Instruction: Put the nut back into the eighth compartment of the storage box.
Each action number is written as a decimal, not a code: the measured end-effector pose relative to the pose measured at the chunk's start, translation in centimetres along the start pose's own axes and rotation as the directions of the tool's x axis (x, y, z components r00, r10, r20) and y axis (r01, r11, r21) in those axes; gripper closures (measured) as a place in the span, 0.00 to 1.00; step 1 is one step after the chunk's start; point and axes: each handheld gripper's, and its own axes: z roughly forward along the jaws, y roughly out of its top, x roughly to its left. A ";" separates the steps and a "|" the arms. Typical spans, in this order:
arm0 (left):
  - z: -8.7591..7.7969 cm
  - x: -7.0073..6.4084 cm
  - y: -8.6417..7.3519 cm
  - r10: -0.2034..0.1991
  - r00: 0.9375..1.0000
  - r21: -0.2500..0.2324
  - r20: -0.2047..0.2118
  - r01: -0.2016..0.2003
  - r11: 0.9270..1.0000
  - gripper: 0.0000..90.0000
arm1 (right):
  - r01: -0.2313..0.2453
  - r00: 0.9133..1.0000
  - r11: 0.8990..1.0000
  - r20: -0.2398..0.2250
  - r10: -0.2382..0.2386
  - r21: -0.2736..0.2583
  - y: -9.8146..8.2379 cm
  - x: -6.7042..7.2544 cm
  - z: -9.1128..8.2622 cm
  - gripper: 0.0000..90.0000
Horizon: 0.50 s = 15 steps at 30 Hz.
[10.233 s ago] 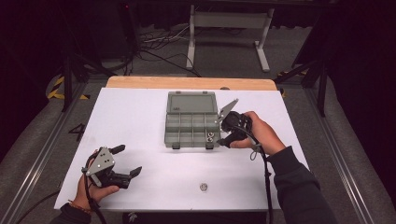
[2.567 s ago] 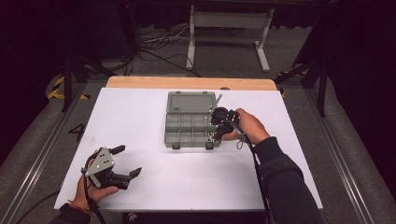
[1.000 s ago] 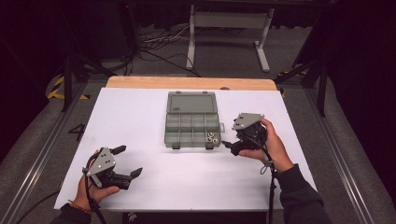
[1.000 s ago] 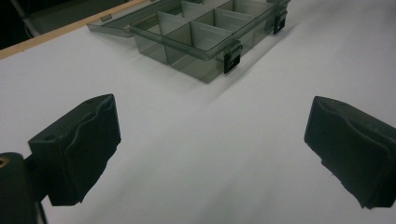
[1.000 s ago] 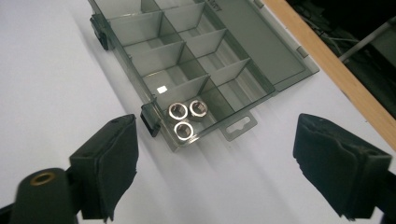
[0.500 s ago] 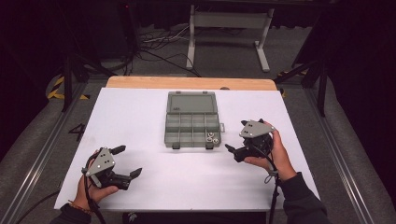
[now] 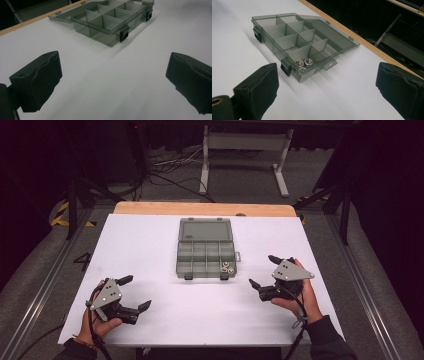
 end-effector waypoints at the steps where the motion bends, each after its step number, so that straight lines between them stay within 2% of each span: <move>1: 0.0 0.0 0.0 0.002 1.000 0.001 -0.003 -0.002 1.000 0.01 | -0.002 1.000 1.000 0.001 0.002 -0.003 -0.2 0.0 -0.1 0.06; 15: 0.0 0.1 -0.1 0.000 1.000 -0.004 -0.014 0.000 1.000 0.01 | -0.024 1.000 1.000 0.012 0.024 -0.018 -3.0 -0.1 -1.2 0.06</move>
